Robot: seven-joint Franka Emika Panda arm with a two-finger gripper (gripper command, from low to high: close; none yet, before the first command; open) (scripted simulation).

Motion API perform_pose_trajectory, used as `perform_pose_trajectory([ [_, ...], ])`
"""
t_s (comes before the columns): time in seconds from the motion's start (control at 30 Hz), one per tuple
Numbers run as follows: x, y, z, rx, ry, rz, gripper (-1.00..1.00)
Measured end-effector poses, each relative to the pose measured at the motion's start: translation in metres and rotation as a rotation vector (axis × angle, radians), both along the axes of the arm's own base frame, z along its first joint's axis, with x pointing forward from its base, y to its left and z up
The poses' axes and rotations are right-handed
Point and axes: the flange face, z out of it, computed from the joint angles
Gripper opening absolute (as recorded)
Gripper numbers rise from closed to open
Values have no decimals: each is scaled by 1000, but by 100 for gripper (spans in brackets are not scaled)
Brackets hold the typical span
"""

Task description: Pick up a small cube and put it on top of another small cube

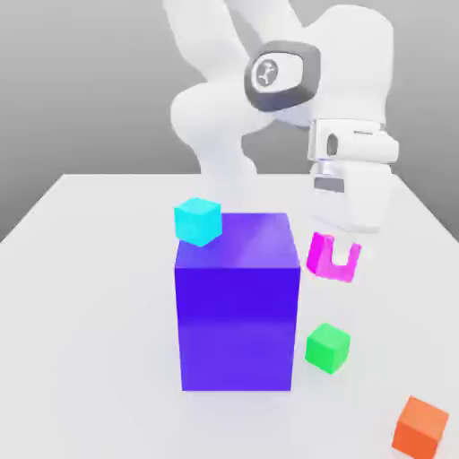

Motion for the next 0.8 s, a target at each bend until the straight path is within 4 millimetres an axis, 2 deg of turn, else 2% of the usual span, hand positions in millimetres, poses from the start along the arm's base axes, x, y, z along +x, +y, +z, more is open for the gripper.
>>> perform_pose_trajectory([
  [0.1, -8, 3, -24, 20, 91, -20, -100],
  [0.27, -21, -7, -58, 47, 245, -52, -100],
  [0.33, -27, -5, -67, 52, 273, -16, -100],
  [0.47, -27, -3, -98, 59, 285, -3, -100],
  [0.57, -27, -3, -99, 57, 287, -4, -100],
  [0.6, -28, -3, -99, 57, 288, -4, 100],
  [0.8, -28, -3, -99, 57, 288, -4, 100],
])
